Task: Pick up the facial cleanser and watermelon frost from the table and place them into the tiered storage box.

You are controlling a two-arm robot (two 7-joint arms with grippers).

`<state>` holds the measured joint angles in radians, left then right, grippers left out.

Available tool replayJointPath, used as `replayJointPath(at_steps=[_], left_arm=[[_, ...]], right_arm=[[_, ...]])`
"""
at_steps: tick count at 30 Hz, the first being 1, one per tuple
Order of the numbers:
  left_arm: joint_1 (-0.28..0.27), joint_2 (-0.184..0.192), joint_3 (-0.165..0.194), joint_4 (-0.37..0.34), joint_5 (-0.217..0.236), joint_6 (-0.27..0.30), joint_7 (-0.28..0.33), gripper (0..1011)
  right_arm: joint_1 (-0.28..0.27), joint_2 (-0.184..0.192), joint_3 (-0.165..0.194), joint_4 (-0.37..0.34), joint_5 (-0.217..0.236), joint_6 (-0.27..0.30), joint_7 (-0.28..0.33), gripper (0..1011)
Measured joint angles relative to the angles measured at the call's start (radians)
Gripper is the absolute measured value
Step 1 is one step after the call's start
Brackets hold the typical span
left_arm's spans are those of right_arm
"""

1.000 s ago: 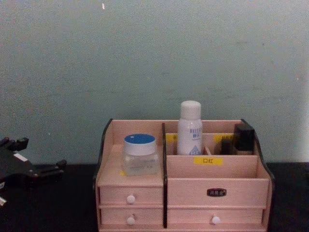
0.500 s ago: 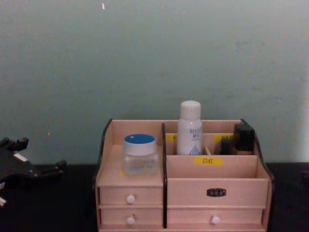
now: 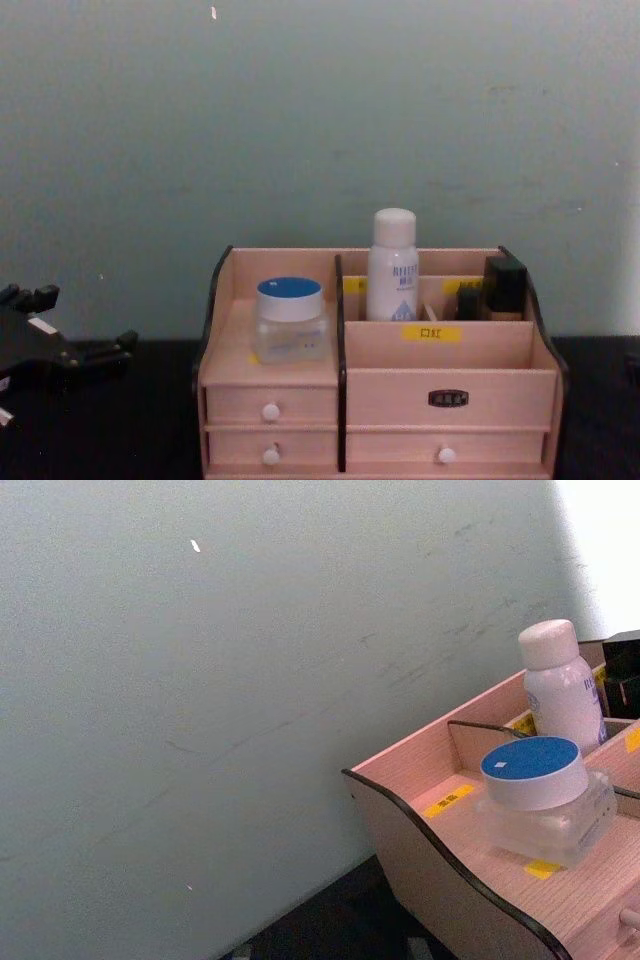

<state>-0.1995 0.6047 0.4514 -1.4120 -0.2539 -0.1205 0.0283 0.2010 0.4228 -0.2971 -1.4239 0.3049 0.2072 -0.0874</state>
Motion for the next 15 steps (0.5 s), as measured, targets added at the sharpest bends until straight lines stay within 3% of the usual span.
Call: replayJointPath(at_steps=[15], left_arm=[[0.000,0.000,0.000,0.000,0.000,0.000,0.000,1001]], right_arm=[[-0.001,0.001,0.000,-0.002,0.001,0.000,0.000,1002]])
